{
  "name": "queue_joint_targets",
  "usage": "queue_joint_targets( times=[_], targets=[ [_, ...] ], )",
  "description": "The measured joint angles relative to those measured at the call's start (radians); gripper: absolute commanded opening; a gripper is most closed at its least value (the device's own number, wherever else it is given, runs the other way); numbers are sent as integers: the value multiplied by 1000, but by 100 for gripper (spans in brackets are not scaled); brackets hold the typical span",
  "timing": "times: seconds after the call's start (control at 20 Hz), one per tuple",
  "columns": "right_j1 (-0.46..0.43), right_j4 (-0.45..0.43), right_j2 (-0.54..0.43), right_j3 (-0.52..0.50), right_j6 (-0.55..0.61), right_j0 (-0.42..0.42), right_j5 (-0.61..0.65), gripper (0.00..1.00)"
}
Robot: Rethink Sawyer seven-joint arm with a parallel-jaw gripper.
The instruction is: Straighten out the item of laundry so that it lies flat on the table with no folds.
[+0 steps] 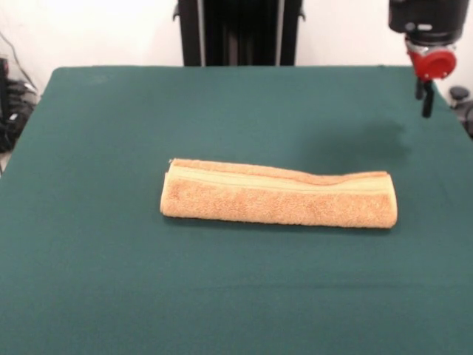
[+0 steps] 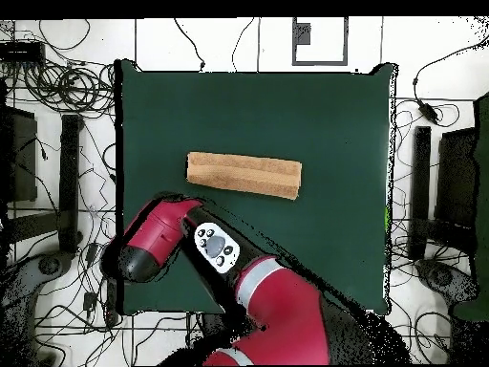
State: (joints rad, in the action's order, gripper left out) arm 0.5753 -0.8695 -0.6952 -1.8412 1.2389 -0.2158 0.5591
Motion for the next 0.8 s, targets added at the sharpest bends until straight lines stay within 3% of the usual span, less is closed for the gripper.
queue_joint_targets(
  times=[0.8],
  targets=[
    [-10,33,-6,18,0,-84,77,100]
  ],
)
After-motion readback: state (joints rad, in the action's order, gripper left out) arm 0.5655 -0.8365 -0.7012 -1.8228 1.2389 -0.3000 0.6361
